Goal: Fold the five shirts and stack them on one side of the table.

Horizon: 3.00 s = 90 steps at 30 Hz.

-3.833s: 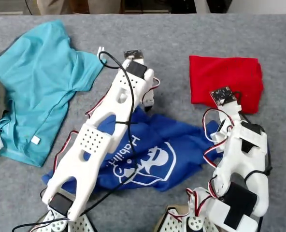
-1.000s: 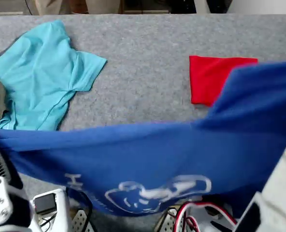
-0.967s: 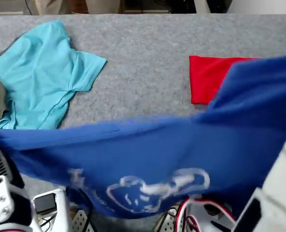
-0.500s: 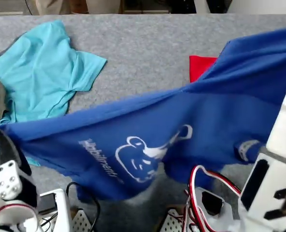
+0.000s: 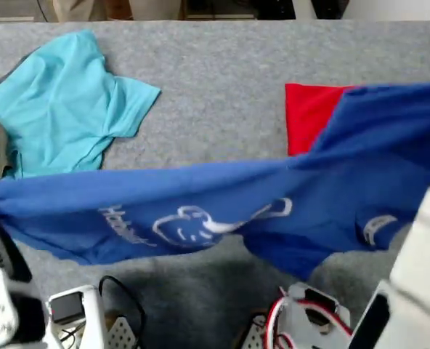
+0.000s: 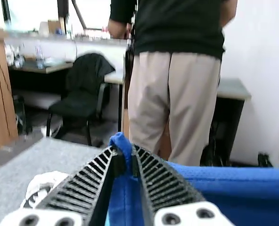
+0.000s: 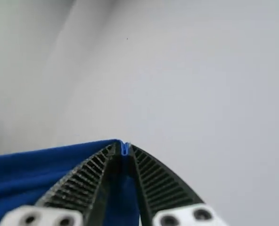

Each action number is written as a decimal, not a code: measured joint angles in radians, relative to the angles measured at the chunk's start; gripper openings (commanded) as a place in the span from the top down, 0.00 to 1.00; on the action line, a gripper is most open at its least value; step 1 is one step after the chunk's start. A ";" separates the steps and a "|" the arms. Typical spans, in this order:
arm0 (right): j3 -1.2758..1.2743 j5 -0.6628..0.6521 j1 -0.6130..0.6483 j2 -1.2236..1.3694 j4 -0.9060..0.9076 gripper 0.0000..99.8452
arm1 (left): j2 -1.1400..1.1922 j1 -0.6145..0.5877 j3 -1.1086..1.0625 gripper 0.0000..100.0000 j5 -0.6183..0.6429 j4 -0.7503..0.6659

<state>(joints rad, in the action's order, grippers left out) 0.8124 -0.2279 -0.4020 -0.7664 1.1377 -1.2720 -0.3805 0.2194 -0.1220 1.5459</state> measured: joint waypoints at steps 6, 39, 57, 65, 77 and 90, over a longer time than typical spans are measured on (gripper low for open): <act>0.000 0.000 0.000 -0.069 -0.078 1.00 | -0.002 0.000 0.072 0.98 0.000 0.000; -1.033 -0.256 0.315 -0.095 -0.535 1.00 | -0.074 0.163 -1.195 0.98 0.000 -1.045; -0.984 -0.229 0.439 0.623 -0.786 1.00 | 0.821 0.204 -0.853 0.98 0.000 -1.217; -0.651 -0.114 0.439 0.934 -0.669 1.00 | 1.145 0.204 -0.589 0.98 0.000 -1.220; 0.321 -0.025 0.439 1.447 -0.209 1.00 | 1.473 0.204 -0.072 0.98 0.000 -1.014; 0.813 -0.025 0.437 1.619 0.256 1.00 | 1.482 0.204 0.003 0.98 0.000 -0.845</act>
<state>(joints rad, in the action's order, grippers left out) 1.6256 -0.2524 0.0353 0.8523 1.3940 0.2102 -0.1765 0.2225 -0.1220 0.7004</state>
